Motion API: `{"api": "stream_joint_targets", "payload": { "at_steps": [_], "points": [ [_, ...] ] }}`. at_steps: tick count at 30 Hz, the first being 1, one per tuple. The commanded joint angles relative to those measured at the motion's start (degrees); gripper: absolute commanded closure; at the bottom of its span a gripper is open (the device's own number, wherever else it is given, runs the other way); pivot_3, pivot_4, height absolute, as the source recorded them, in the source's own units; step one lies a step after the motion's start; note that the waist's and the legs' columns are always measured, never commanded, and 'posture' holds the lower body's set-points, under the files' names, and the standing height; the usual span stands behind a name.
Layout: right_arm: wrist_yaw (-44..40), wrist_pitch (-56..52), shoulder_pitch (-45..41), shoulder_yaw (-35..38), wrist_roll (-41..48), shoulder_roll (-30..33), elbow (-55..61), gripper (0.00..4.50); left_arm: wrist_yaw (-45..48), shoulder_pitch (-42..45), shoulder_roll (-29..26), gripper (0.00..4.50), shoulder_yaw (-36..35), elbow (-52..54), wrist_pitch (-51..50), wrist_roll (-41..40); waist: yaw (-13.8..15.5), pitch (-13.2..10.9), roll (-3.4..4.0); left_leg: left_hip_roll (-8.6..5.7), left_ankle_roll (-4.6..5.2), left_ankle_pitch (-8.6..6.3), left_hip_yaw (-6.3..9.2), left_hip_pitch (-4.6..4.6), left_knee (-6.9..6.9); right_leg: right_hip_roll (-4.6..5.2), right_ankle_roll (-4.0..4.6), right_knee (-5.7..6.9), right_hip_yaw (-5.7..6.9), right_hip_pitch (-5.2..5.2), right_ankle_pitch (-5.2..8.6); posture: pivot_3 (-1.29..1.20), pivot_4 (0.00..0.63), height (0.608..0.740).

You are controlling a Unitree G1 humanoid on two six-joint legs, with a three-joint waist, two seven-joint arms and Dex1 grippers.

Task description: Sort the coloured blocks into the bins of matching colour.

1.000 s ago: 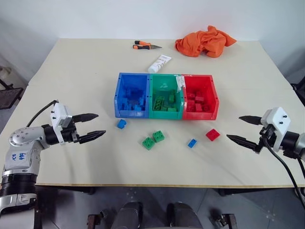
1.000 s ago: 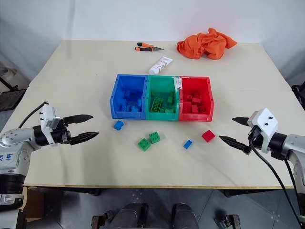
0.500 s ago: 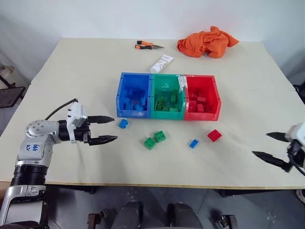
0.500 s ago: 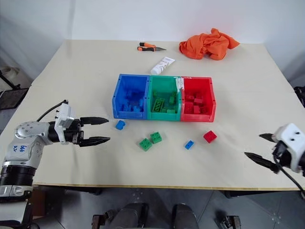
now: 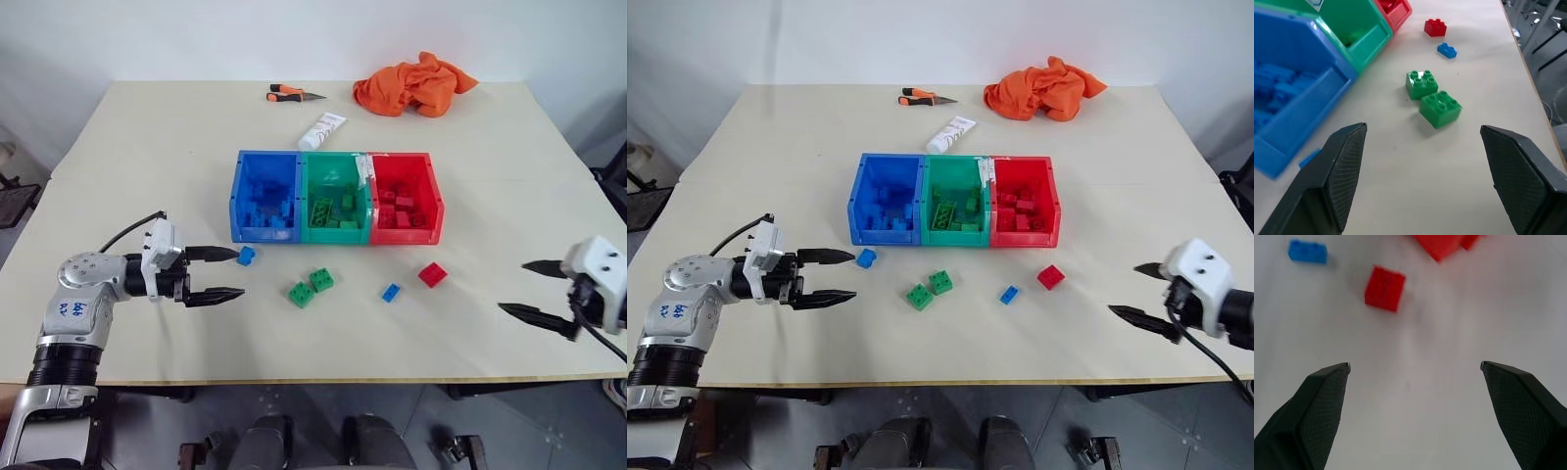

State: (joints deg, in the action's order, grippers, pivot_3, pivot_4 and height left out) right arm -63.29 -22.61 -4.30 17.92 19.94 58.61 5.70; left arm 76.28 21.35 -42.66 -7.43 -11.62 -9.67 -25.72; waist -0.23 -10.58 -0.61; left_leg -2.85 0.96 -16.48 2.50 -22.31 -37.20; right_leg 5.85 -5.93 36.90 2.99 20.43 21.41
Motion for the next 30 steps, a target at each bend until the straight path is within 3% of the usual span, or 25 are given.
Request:
{"api": "stream_joint_targets", "payload": {
  "at_steps": [1,11,19,22,28,30],
  "points": [
    [0.5,1.1,-5.8,-6.5,-1.9,-2.6,-3.6,0.03,-2.2,-3.2,-1.1,0.55,-3.8,5.8,-1.1,-2.5,0.1,0.0,0.00,-0.01,-0.01,0.00,0.00,-0.01,-0.02,0.01,0.00,-0.02,0.00,0.00,0.00,0.00,0.150,0.740],
    [-0.4,5.3,-16.0,-16.3,-5.4,-9.8,-15.0,0.03,-10.6,-16.6,-0.5,0.55,-10.1,21.5,-6.9,-6.2,0.2,0.0,0.03,-0.02,-0.01,-0.04,0.05,-0.06,-0.01,0.05,0.00,-0.04,-0.04,0.04,0.00,0.00,0.150,0.740],
    [1.0,7.2,-17.6,-17.9,-6.7,-13.7,-18.1,0.03,-13.6,-18.3,-0.4,0.55,-10.8,23.9,-7.7,-7.0,0.2,0.0,0.04,-0.02,-0.03,-0.05,0.03,-0.02,-0.03,0.04,0.01,-0.04,-0.07,0.05,0.00,0.00,0.150,0.740],
    [1.7,7.4,-17.7,-17.9,-7.3,-14.7,-18.7,0.57,-14.1,-17.1,-0.2,0.55,-10.2,23.5,-7.5,-6.9,0.1,0.0,0.04,-0.02,-0.04,-0.05,0.02,0.00,-0.03,0.02,0.01,-0.03,-0.08,0.05,0.00,0.00,0.150,0.740],
    [3.5,6.3,-17.0,-16.8,-6.7,-15.5,-17.5,2.62,-14.1,-14.7,-0.1,0.55,-9.3,21.7,-7.2,-6.6,0.1,0.0,0.04,-0.02,-0.05,-0.06,0.03,0.01,-0.04,0.02,0.01,-0.02,-0.08,0.04,-0.01,0.00,0.150,0.740],
    [4.0,6.2,-16.5,-16.2,-6.4,-15.5,-16.5,3.02,-13.9,-13.6,0.1,0.55,-8.9,20.7,-7.0,-6.4,0.1,0.0,0.04,-0.02,-0.05,-0.06,0.03,0.01,-0.04,0.02,0.01,-0.02,-0.08,0.04,-0.01,0.00,0.150,0.740]
  ]
}}
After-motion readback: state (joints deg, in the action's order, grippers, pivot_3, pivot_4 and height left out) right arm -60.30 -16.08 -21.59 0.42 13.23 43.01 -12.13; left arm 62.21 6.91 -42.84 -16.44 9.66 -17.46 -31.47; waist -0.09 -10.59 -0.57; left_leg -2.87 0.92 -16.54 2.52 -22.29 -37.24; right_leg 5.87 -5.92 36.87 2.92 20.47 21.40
